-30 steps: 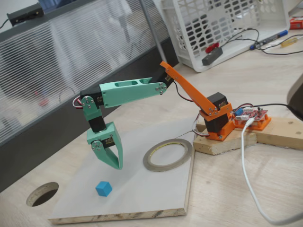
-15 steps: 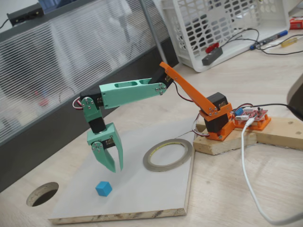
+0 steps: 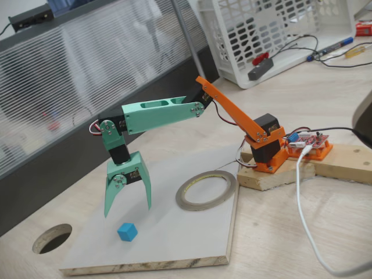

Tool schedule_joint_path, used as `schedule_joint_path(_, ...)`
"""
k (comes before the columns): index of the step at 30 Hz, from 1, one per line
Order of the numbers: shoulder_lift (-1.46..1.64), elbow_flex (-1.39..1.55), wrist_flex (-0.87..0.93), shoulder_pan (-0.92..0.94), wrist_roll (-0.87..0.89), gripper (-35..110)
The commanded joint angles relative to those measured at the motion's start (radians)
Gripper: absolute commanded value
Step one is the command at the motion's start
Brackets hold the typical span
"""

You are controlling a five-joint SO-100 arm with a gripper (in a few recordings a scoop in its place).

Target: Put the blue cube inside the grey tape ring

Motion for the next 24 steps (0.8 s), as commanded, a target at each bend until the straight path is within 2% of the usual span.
schedule_joint_path(1, 0.02, -0.015, 0.006, -0.014, 0.017, 73)
schedule_joint_path(8, -0.152, -0.031, -0.009, -0.014, 0.017, 73)
schedule_joint_path(16, -0.161, -0.028, -0.195, -0.014, 0.018, 73)
schedule_joint_path(24, -0.156, -0.026, -0.189, -0.014, 0.017, 73)
